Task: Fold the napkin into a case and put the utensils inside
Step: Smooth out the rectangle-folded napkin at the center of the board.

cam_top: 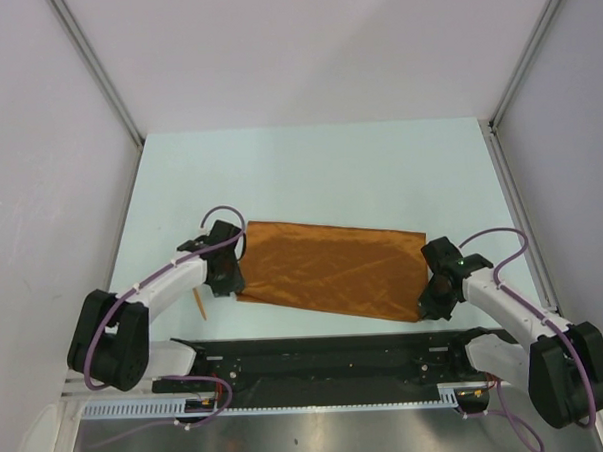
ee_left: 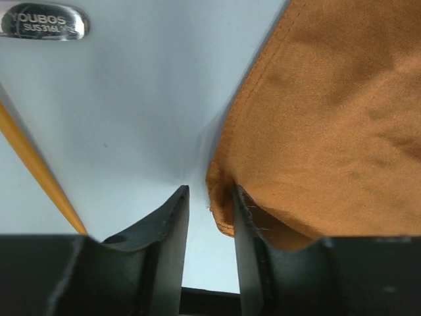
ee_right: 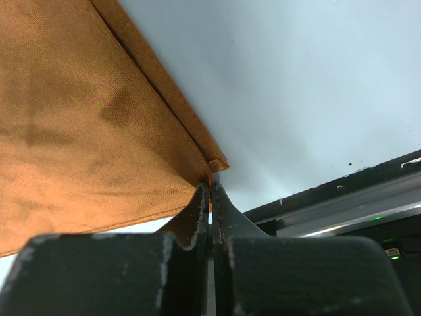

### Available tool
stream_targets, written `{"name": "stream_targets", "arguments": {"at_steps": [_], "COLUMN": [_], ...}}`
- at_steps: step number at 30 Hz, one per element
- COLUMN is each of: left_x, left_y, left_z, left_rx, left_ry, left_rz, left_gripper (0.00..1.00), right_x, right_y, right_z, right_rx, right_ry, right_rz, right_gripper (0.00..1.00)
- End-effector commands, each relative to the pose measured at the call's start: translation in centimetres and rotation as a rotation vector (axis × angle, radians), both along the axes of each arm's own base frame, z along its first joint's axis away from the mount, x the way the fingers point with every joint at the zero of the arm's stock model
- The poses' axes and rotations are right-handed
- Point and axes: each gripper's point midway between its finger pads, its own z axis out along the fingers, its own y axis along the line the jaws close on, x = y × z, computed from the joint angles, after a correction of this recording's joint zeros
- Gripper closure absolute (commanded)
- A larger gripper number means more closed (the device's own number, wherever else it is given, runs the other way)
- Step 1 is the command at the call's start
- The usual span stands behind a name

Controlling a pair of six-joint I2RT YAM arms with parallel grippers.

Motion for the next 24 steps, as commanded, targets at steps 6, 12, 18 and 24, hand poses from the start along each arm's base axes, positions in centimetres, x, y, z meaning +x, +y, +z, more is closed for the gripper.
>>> {"name": "stream_targets", "arguments": {"at_steps": [6, 12, 18, 24], "left_x": [2.5, 3.4, 2.2, 1.6], "left_y": [-0.8, -1.2, -1.3, -1.6], "left_z": [1.6, 3.3, 1.3, 0.5], "left_rx": [0.020, 0.037, 0.036, 0.029], "left_ry": [-0.077, -0.113, -0.056, -0.025], "left_rz": [-0.058, -0.097, -0.101, -0.123], "left_gripper": [1.00, 1.00, 1.00, 1.00], "right_x": [3.8, 7.3, 6.5, 5.8], "right_y": [-1.7, -2.8, -3.2, -2.7], "right_z": [3.3, 5.6, 3.6, 2.0], "right_rx": [-0.079, -0.089, -0.090, -0.070], "right_ry": [-0.129, -0.210, -0.155, -0.108], "right_rz": [-0.008, 0.016, -0.003, -0.025], "right_gripper": [1.00, 1.00, 1.00, 1.00]}}
